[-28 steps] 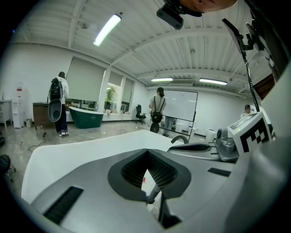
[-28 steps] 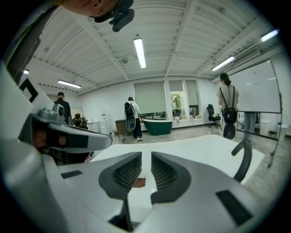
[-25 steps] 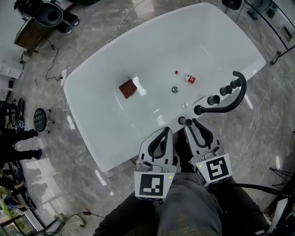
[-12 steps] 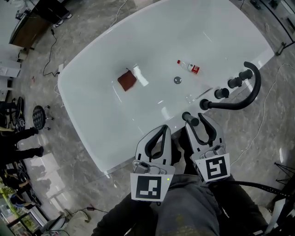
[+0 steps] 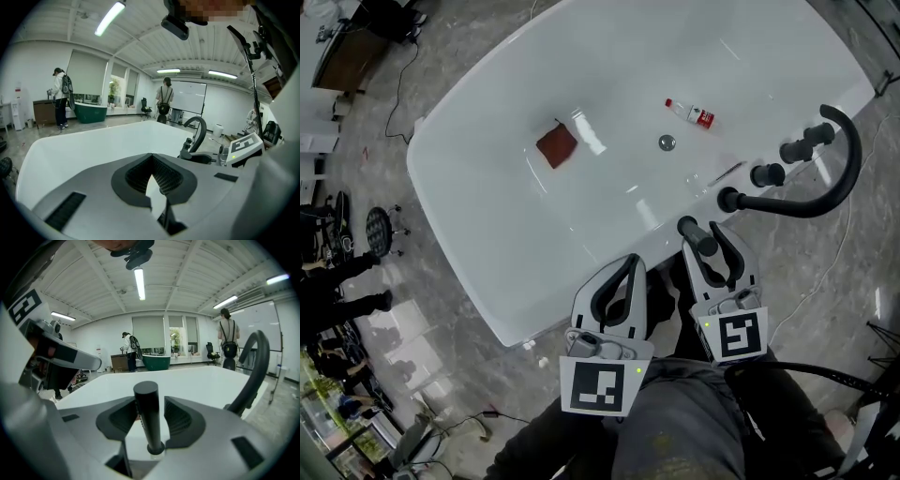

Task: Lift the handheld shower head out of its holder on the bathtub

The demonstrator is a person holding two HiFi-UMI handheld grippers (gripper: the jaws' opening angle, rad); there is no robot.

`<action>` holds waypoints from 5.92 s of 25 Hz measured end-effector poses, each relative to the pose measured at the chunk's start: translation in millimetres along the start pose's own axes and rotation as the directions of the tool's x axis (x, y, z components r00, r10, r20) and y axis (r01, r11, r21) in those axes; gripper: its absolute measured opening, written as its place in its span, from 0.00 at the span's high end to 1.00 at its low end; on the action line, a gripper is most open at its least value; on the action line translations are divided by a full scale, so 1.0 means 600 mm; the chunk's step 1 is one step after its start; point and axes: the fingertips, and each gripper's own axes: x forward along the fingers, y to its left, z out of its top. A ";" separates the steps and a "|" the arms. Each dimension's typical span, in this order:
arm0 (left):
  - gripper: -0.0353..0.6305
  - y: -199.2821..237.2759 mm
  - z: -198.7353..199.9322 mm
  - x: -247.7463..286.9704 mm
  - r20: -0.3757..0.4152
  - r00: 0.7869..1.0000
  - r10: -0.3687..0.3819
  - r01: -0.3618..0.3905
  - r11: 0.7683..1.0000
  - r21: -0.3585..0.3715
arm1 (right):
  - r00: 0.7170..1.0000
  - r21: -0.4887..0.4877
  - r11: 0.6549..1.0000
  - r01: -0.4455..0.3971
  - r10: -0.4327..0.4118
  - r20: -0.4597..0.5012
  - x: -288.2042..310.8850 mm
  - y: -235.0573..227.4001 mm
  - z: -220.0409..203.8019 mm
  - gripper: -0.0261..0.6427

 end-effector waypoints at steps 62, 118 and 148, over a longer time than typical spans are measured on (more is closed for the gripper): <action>0.94 -0.057 0.346 -0.160 0.352 0.936 -0.018 -0.001 0.999 0.053 | 0.952 -0.187 0.979 -0.087 0.137 0.273 -0.179 0.066 0.460 0.75; 0.94 -0.387 0.080 -0.517 0.303 0.953 0.004 -0.021 0.998 0.051 | 0.876 -0.200 0.979 -0.046 0.136 0.464 -0.699 0.177 0.325 0.75; 0.94 -0.434 0.034 -0.644 0.352 0.927 -0.126 0.095 0.990 0.104 | 0.843 -0.165 0.983 0.074 0.027 0.537 -0.873 0.280 0.280 0.75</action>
